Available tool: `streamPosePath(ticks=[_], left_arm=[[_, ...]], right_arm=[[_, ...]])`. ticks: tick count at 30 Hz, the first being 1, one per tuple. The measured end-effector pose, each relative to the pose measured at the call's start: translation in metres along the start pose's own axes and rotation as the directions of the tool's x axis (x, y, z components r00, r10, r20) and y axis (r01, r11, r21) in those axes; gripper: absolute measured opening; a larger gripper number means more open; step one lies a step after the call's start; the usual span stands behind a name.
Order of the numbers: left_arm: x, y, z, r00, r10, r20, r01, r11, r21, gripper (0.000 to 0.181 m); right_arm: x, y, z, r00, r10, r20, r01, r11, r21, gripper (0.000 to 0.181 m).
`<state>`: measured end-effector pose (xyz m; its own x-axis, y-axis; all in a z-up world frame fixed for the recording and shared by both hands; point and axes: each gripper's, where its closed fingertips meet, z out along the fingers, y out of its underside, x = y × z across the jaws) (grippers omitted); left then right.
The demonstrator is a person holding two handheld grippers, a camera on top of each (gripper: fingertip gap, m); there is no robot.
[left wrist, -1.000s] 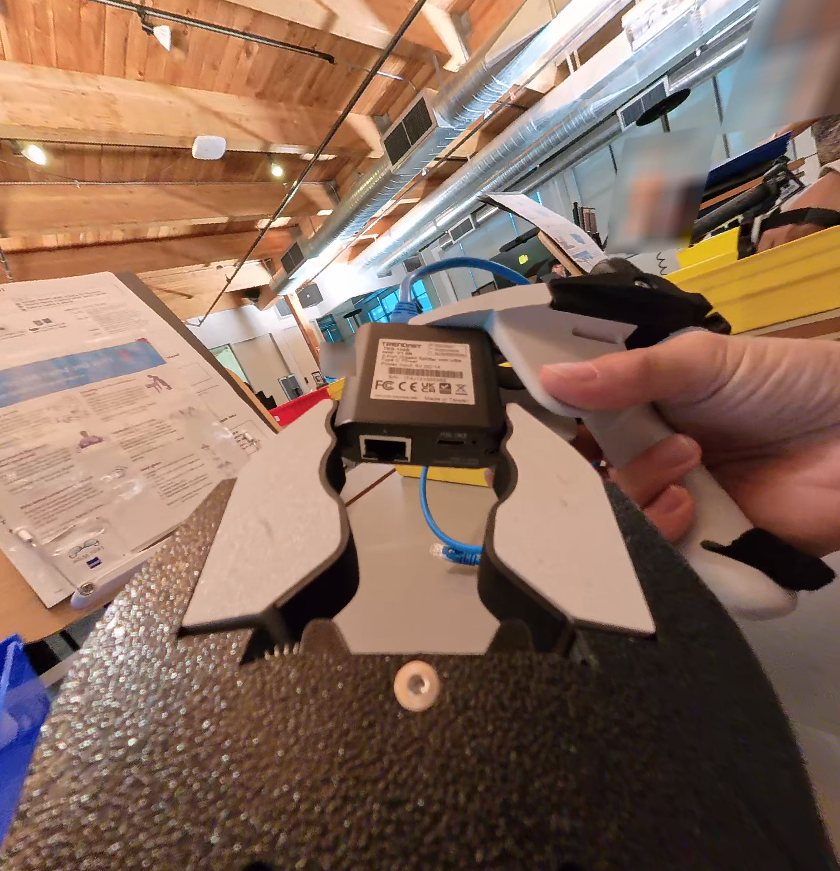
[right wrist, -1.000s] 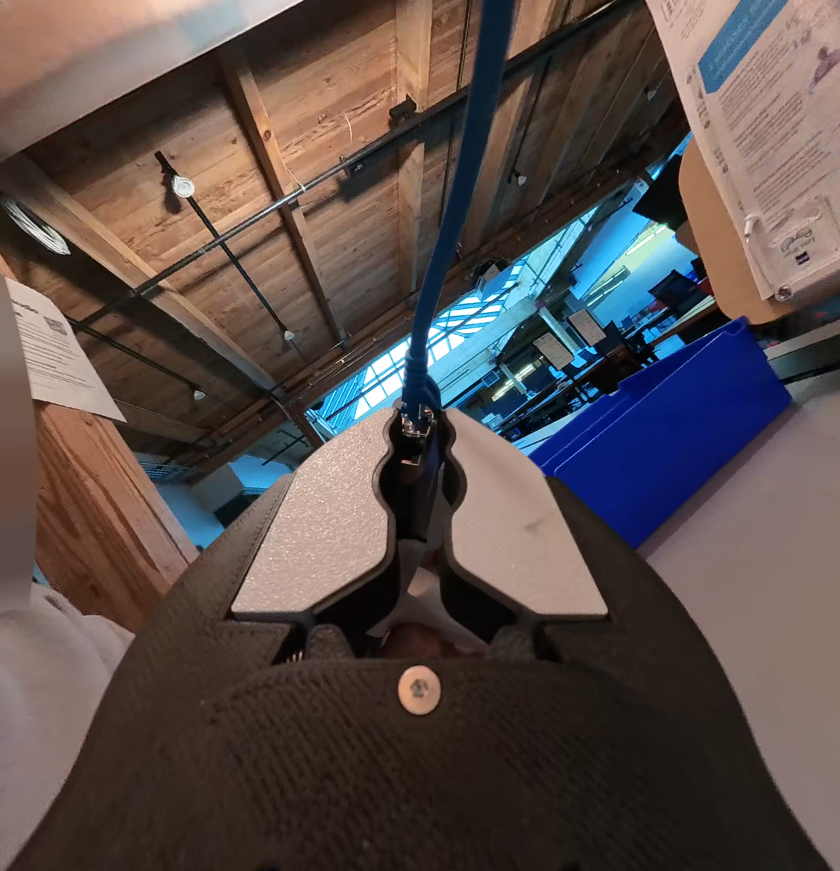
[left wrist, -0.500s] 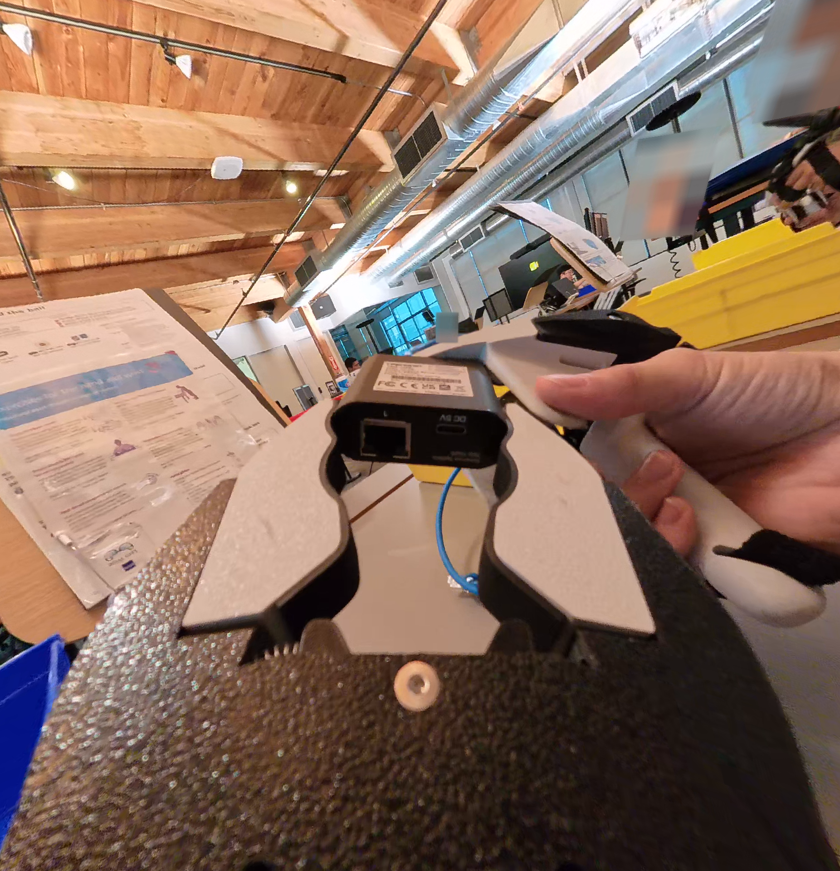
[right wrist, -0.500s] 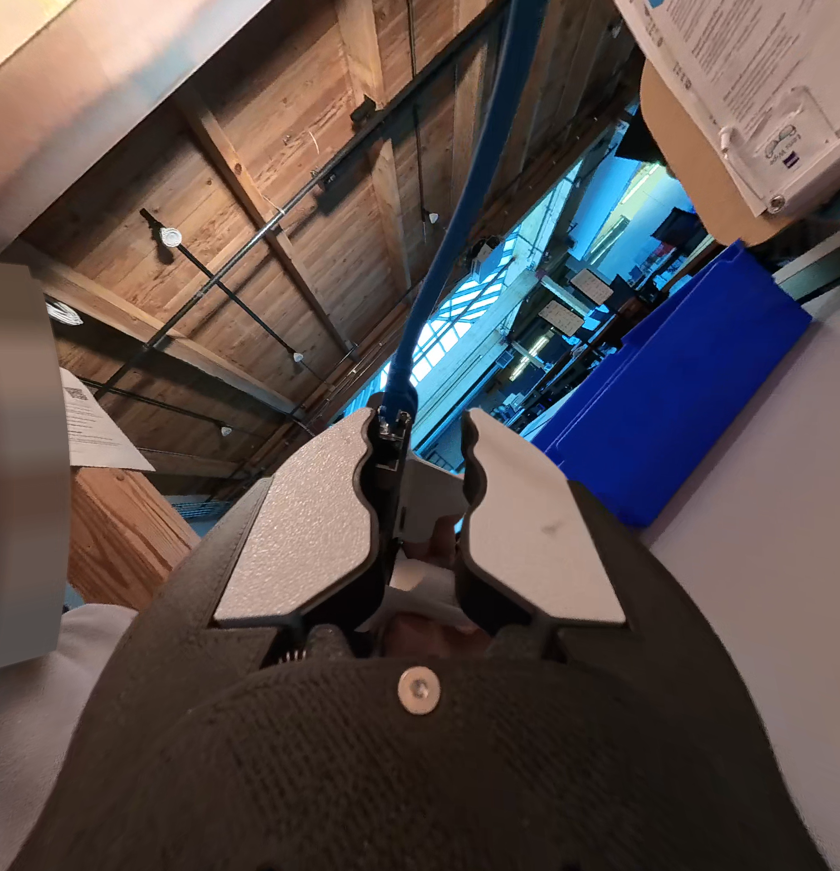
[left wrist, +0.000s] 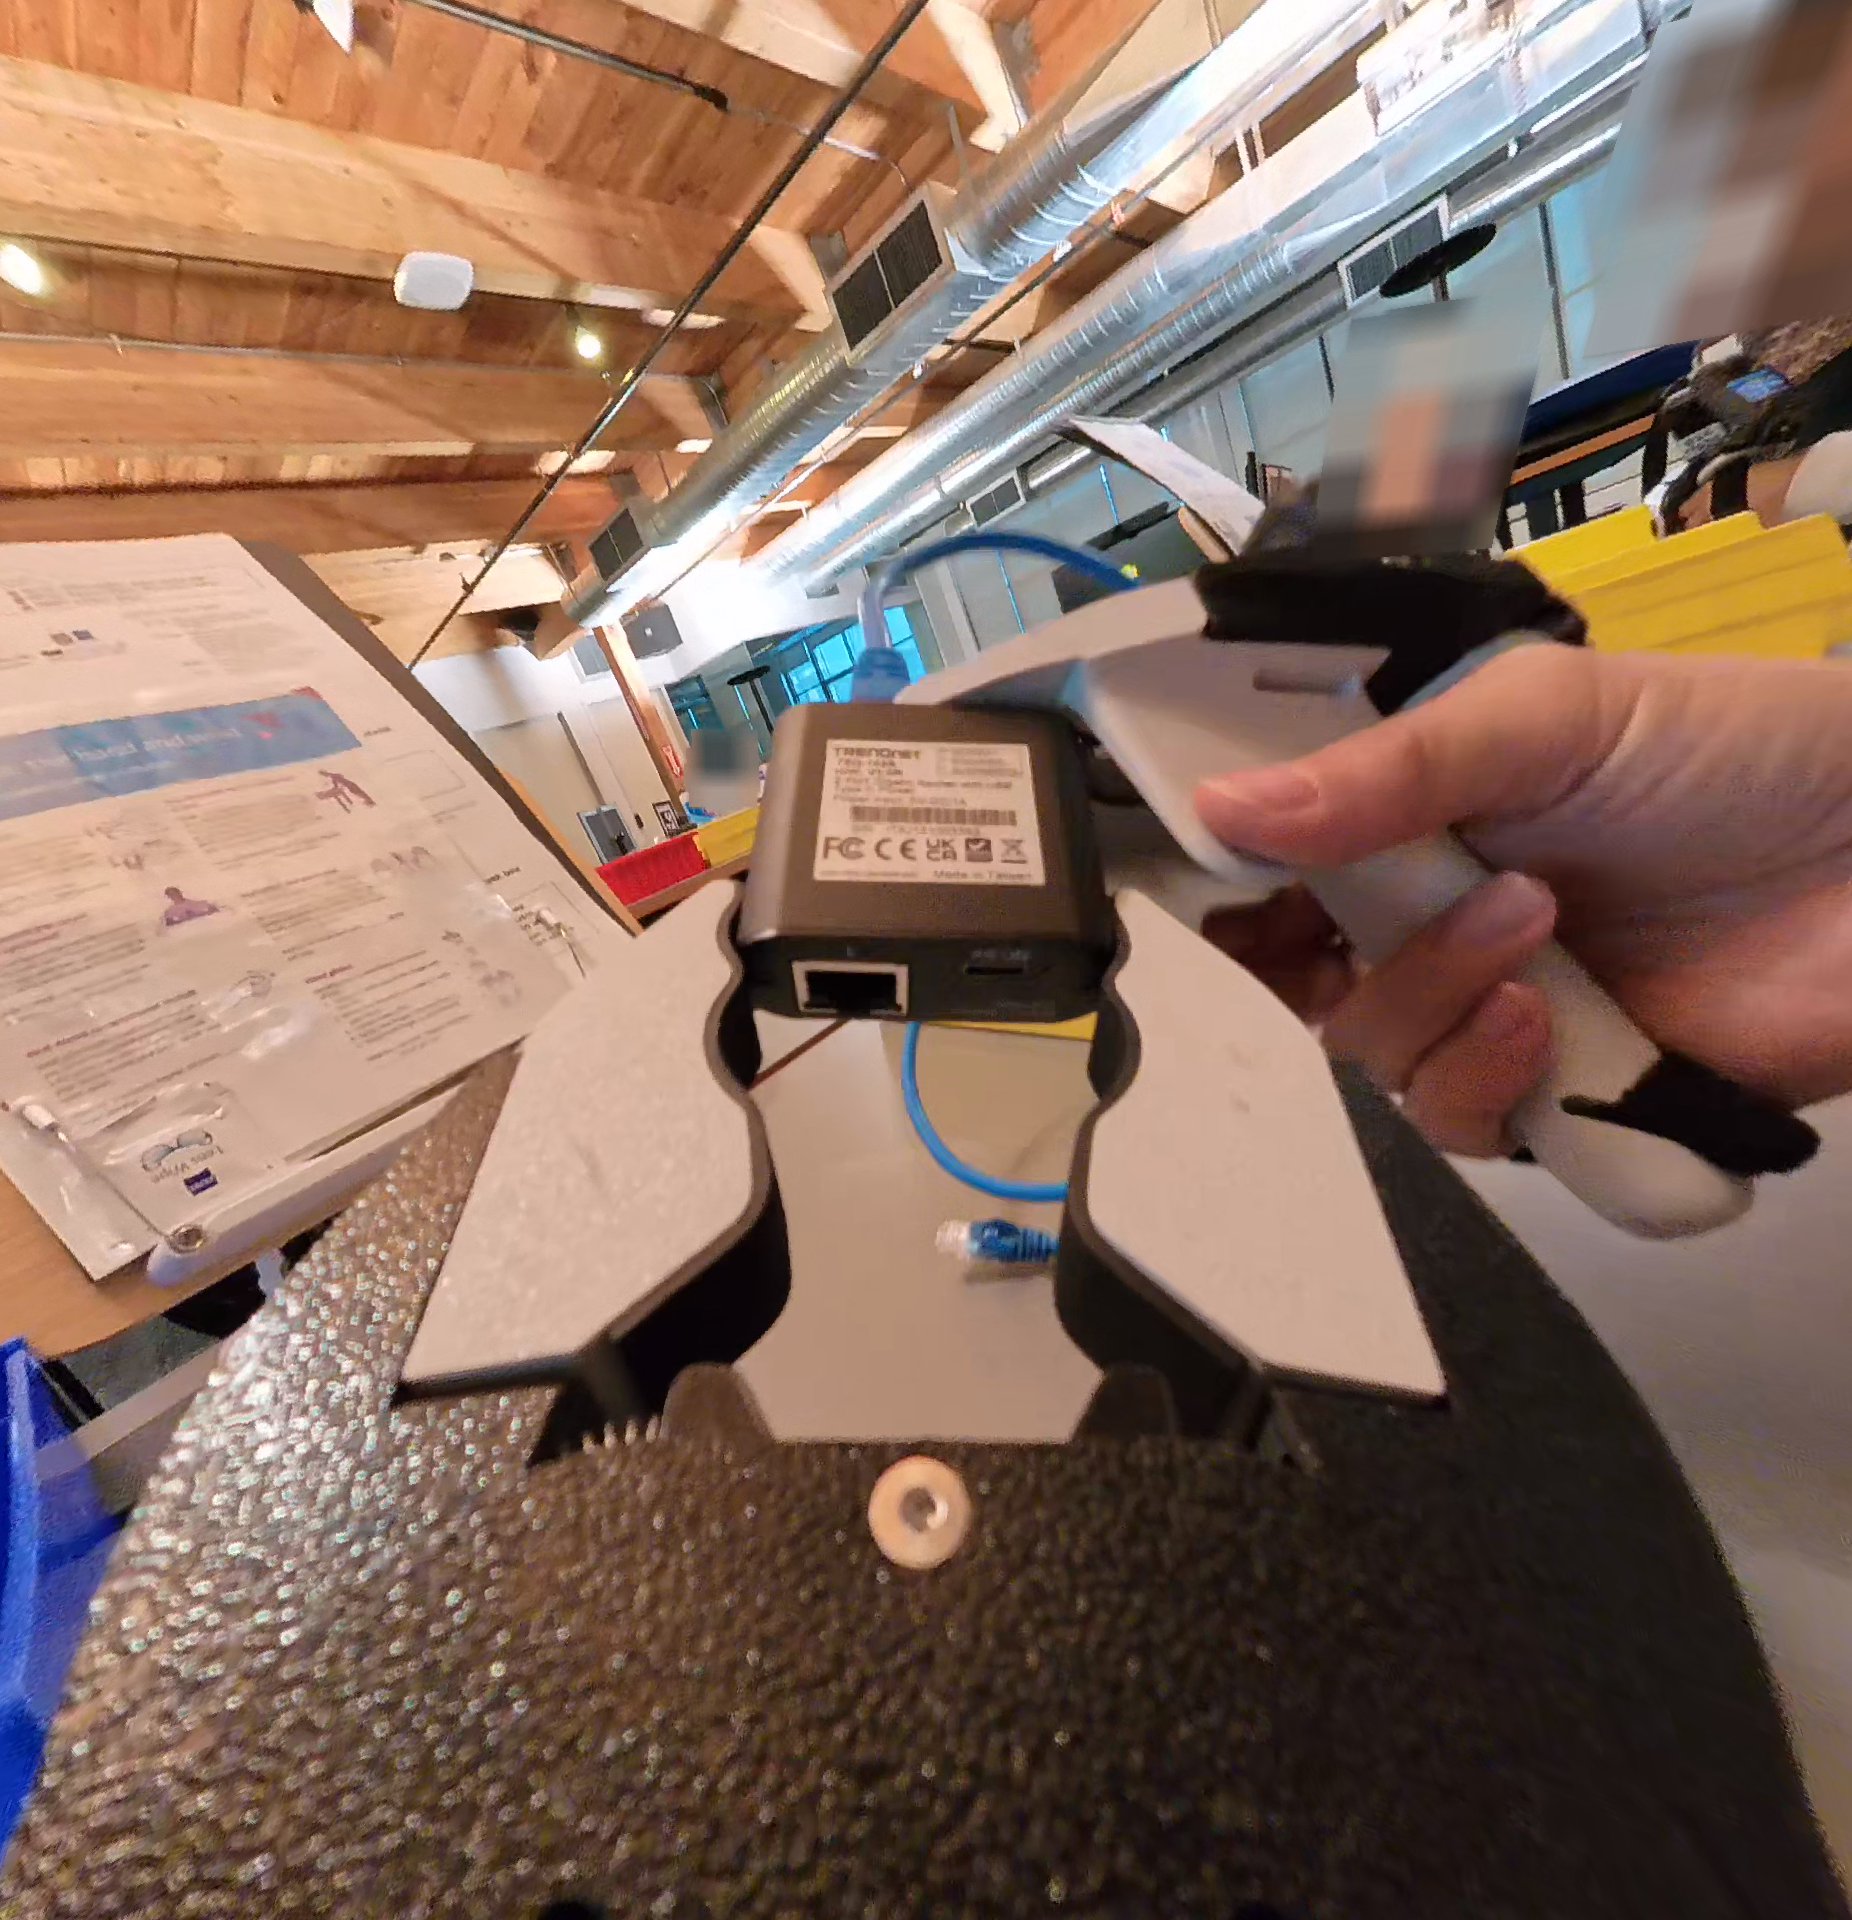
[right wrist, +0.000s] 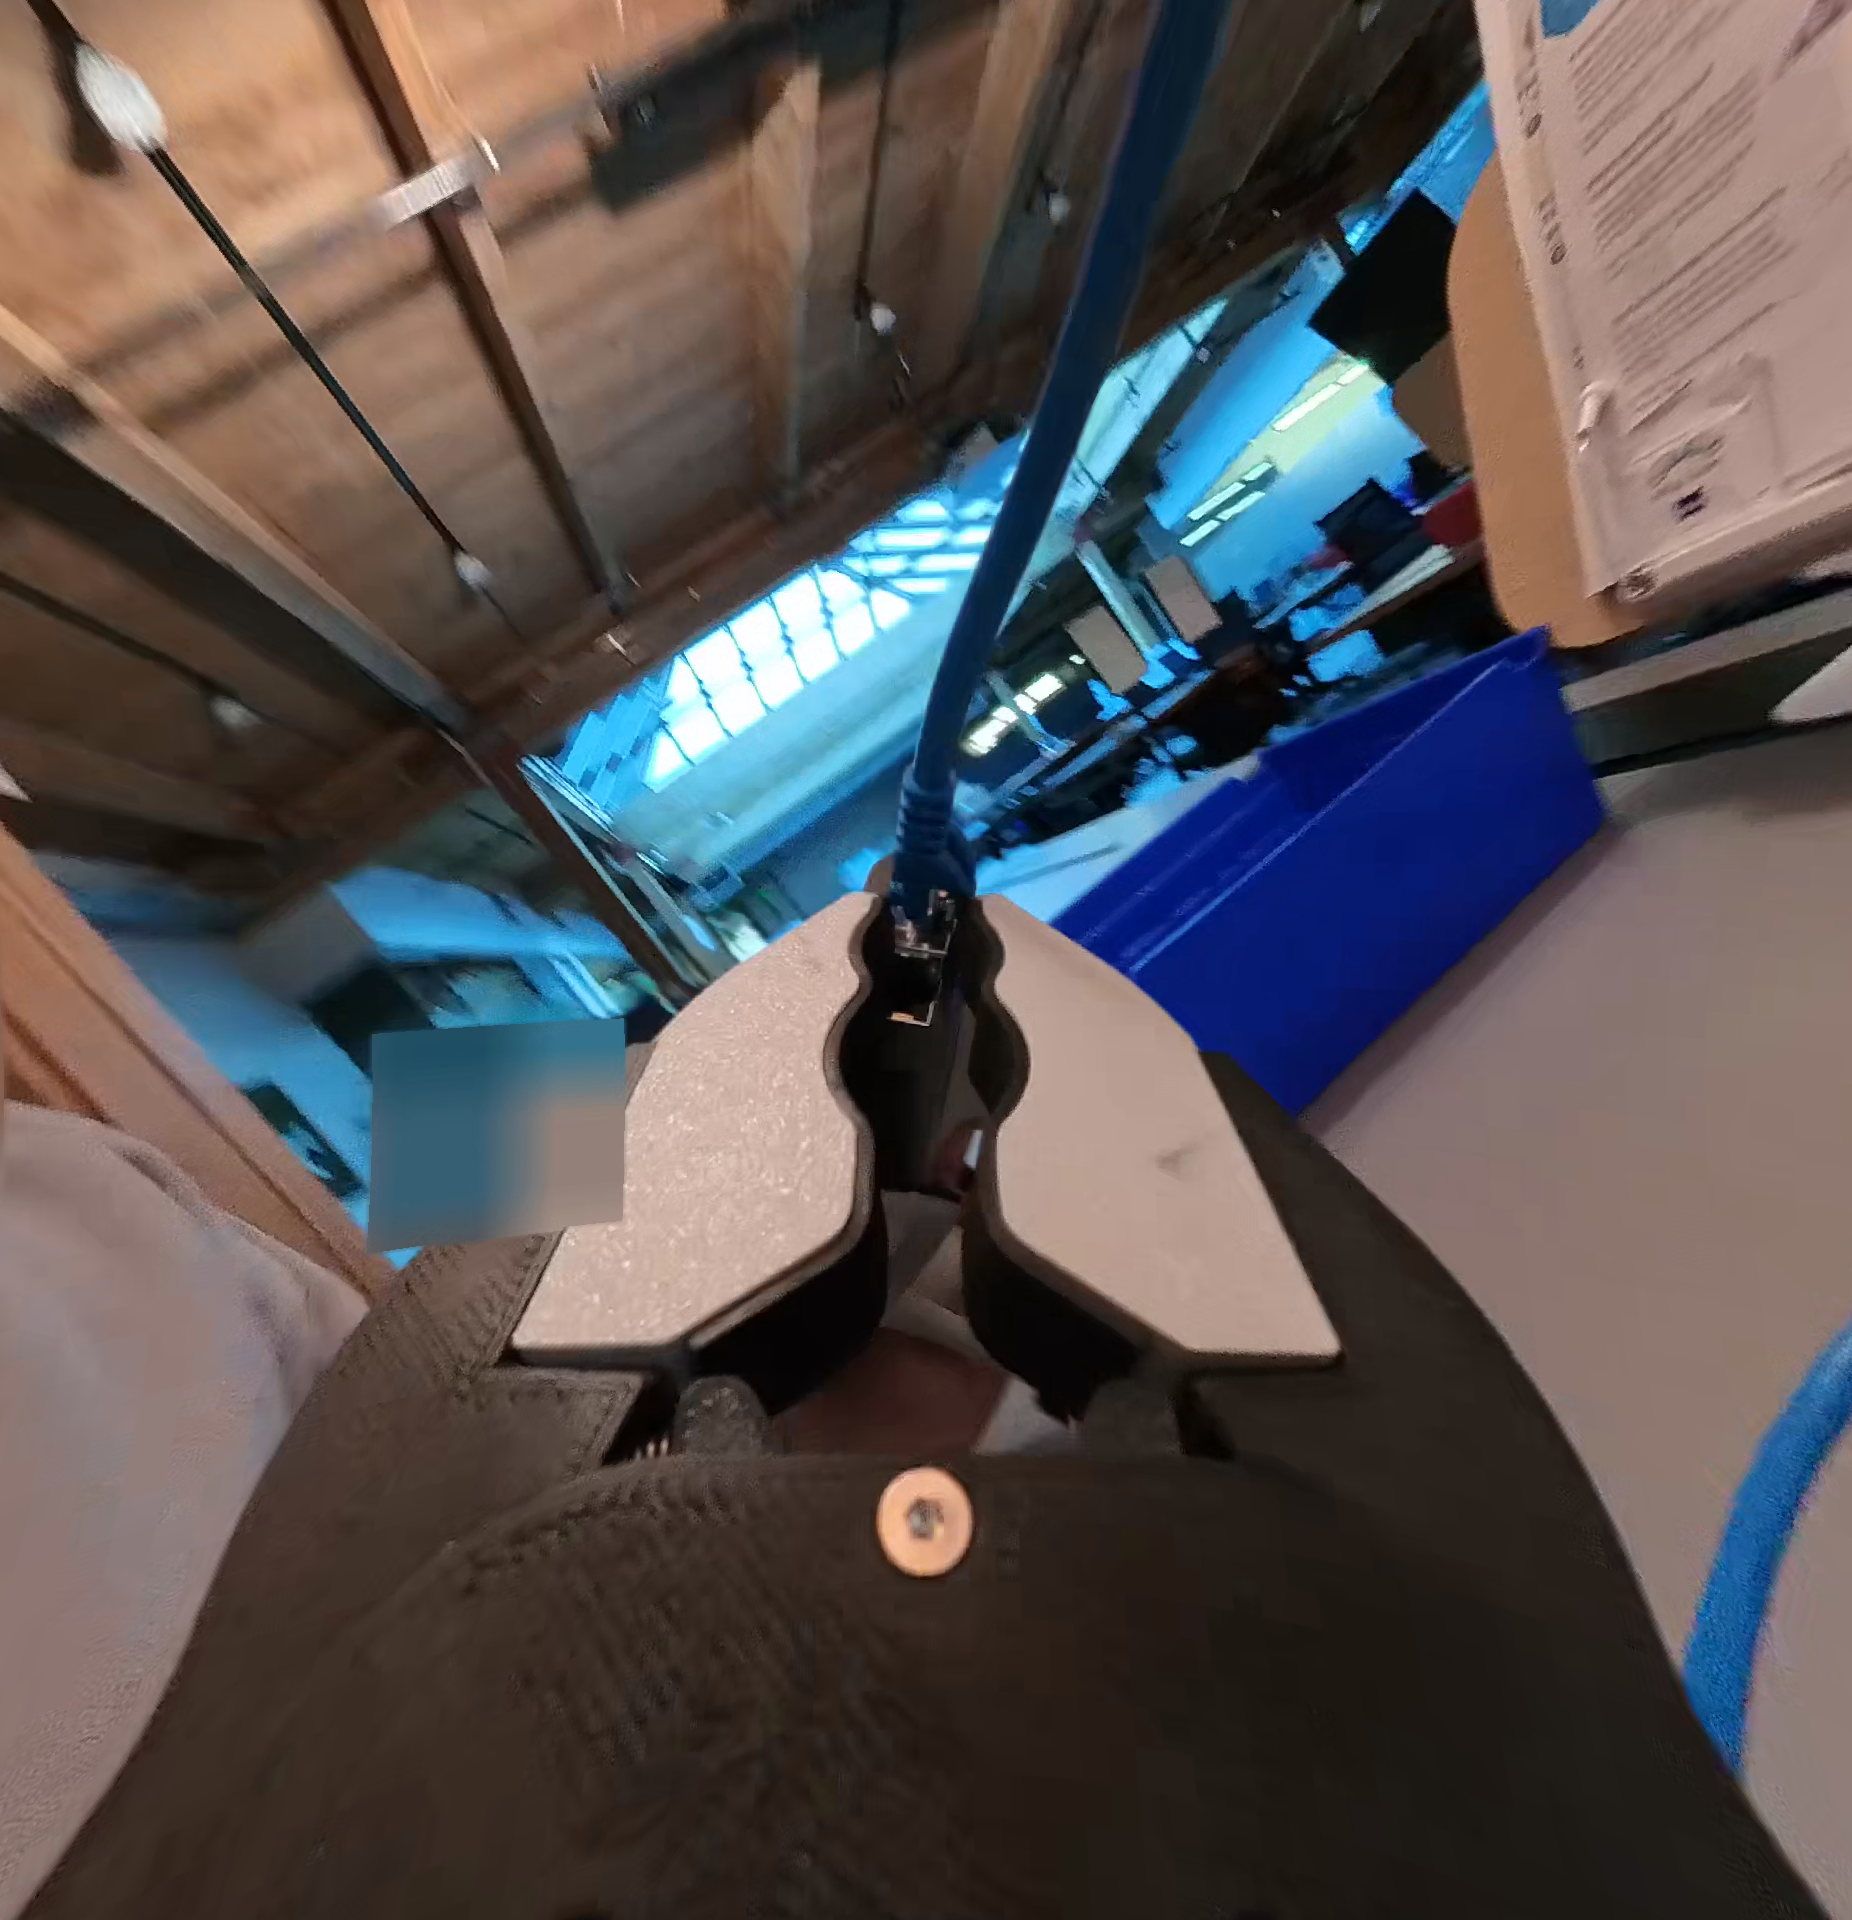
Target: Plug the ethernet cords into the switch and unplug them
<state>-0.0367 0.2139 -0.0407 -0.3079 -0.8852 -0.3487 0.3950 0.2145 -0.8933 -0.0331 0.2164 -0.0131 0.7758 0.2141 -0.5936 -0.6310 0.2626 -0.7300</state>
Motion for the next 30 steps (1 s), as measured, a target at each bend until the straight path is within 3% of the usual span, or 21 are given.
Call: streamPosePath(ticks=[3,11,15,17,22,26,30], left_arm=[[-0.001,0.009,0.002,1.0,0.011,0.011,-0.011,0.998,-0.055,0.061],[0.0,0.014,0.006,0.993,-0.119,-0.002,0.119,0.992,-0.049,0.061],[0.0,0.002,0.01,0.975,-0.219,-0.043,0.22,0.975,0.016,0.061],[0.0,0.005,0.013,0.976,-0.211,-0.054,0.213,0.977,0.023,0.061],[0.001,0.001,0.023,0.974,-0.2,-0.104,0.206,0.977,0.047,0.061],[0.004,0.006,0.024,0.979,-0.172,-0.106,0.177,0.983,0.037,0.061],[0.004,0.009,0.023,0.987,-0.125,-0.104,0.127,0.992,0.018,0.061]], right_arm=[[0.001,0.0,0.001,0.987,-0.144,-0.068,0.14,0.988,-0.065,0.013],[0.005,-0.004,0.004,0.955,-0.228,-0.189,0.222,0.974,-0.054,0.013],[0.002,-0.012,0.003,0.977,-0.143,-0.157,0.144,0.99,-0.001,0.024],[0.005,-0.012,0.001,0.981,-0.108,-0.162,0.108,0.994,-0.009,0.03],[0.012,-0.026,-0.014,0.98,-0.056,-0.19,0.068,0.996,0.058,0.019],[0.021,-0.02,-0.015,0.984,0.046,-0.17,-0.042,0.999,0.026,0.023],[0.033,-0.019,-0.017,0.972,0.197,-0.125,-0.186,0.978,0.089,0.032]])
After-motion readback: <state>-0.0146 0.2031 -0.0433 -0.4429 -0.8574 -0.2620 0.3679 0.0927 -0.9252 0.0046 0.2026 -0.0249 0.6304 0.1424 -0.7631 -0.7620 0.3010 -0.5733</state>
